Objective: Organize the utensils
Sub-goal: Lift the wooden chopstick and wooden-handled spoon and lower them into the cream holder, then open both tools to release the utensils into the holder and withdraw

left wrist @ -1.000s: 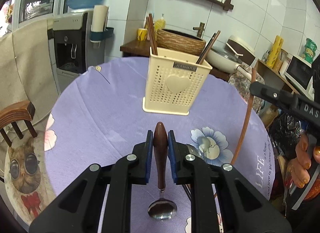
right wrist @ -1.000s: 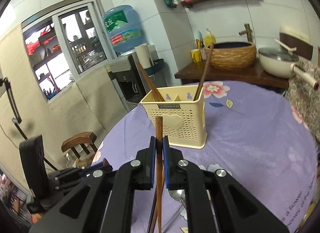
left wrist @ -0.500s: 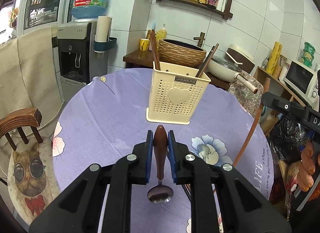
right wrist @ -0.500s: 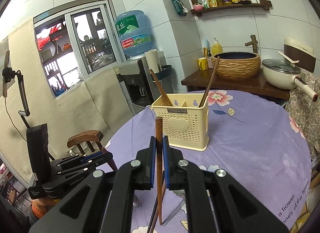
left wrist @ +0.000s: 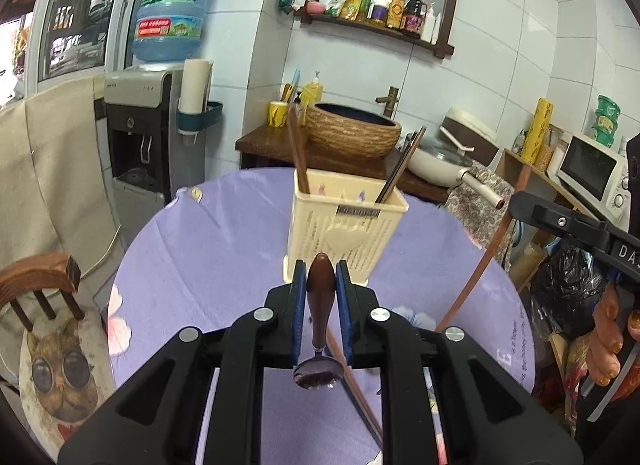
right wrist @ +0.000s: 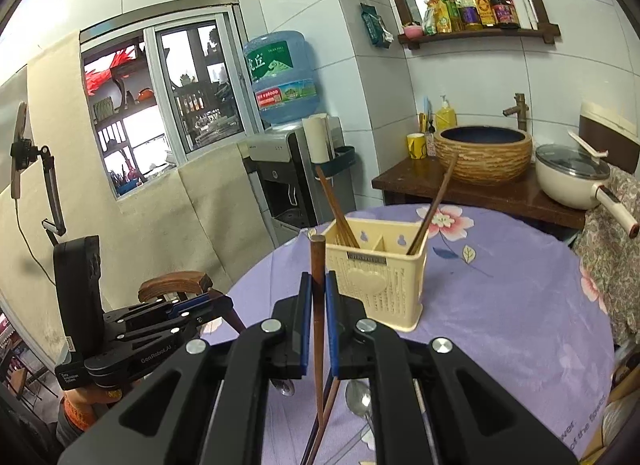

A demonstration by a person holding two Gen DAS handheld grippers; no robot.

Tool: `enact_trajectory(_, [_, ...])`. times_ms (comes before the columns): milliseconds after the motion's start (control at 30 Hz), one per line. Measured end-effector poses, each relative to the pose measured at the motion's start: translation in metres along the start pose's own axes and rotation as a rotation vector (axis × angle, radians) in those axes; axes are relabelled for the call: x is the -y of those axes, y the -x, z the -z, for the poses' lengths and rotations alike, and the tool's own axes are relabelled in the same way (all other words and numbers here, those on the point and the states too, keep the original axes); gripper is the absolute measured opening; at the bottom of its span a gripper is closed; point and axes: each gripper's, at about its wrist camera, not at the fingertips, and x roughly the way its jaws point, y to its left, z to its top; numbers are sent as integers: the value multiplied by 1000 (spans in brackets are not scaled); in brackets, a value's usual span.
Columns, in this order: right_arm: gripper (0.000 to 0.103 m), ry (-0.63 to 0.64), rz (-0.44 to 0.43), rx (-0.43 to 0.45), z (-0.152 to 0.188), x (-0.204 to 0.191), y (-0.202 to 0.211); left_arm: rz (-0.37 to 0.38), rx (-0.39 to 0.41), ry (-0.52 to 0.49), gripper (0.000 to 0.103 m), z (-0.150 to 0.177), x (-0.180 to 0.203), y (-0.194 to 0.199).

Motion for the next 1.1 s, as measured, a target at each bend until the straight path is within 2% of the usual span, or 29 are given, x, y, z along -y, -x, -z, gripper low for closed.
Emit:
enact_trajectory(167, [7,15,29,83,-56,2,4,16,71,15,15,-57,-2,3])
enact_trajectory(300, [7,14,88,139,-103,9,-2,17,129,44,15,-117,-1,-2])
enact_trajectory(367, [7,10,114,166,-125,14,-8,29,129,59,15,-143,-1,-11])
enact_trajectory(467, [7,-7,157,180,-145,23,-22,-7,151,60,15,-174,3,-28])
enact_trajectory(533, [7,-16,182,177,-149,28,-33,-33,154,54,15,-183,7,-41])
enact_trajectory(700, [7,-34,213,131,-132,44,-71,-41,94,66,15,-181,9,-83])
enact_trajectory(800, [7,-33,228,92,-115,50,-90,-72,73,52,15,-164,11,-104])
enact_trajectory(1100, [7,-65,245,16,-72,63,-123,-92,-46,85,15,-113,0,-153])
